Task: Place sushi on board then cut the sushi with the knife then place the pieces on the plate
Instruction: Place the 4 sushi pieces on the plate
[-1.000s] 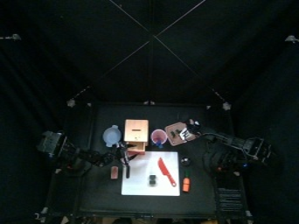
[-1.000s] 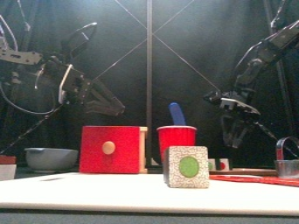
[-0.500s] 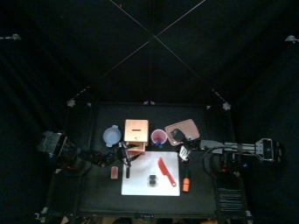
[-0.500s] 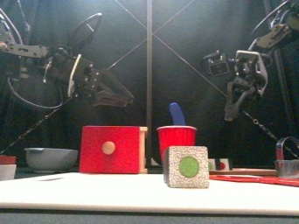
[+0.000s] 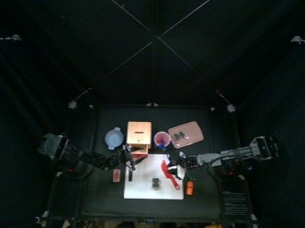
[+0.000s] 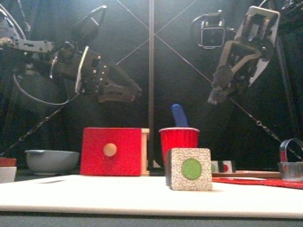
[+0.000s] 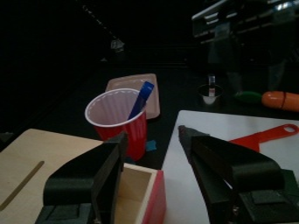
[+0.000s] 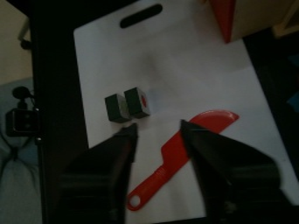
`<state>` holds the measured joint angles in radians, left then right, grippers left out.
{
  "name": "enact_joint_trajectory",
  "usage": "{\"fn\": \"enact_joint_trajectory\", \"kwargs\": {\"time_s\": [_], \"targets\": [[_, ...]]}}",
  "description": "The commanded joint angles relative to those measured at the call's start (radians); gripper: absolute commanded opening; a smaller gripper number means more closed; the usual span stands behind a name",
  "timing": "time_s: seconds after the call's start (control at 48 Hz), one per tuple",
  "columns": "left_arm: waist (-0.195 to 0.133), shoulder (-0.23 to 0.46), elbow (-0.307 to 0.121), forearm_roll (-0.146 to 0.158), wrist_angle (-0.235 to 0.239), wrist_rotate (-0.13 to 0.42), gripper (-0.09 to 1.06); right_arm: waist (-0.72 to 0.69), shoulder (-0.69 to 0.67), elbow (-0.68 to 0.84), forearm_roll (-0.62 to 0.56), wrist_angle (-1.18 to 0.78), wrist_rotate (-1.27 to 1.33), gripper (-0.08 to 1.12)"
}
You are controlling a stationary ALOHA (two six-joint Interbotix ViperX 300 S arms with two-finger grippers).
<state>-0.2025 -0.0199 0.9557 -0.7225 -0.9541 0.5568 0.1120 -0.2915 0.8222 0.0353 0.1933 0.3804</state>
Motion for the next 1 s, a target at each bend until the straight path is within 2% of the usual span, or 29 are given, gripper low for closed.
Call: {"fn": "enact_joint_trajectory", "kwargs": {"time_s": [0.021,0.25,0.542,1.0], "targets": [[-0.006,-0.006,-0.015,0.002,-0.005,-0.002,0.86,0.006,0.067,-0.069,-0.005,0.006,-0.003,1.1],[-0.008,-0.015,0.005,0.0,-0.005,0.0,0.86,0.028,0.212,-0.195,-0.041,0.087,-0.009,1.02],[-0.008,-0.015,0.028,0.0,-0.005,0.0,0.86,0.055,0.374,-0.33,-0.084,0.193,-0.017,1.02],[-0.006,-0.021,0.048,-0.008,-0.005,-0.002,0.86,0.074,0.43,-0.379,-0.106,0.239,-0.017,1.02]]}}
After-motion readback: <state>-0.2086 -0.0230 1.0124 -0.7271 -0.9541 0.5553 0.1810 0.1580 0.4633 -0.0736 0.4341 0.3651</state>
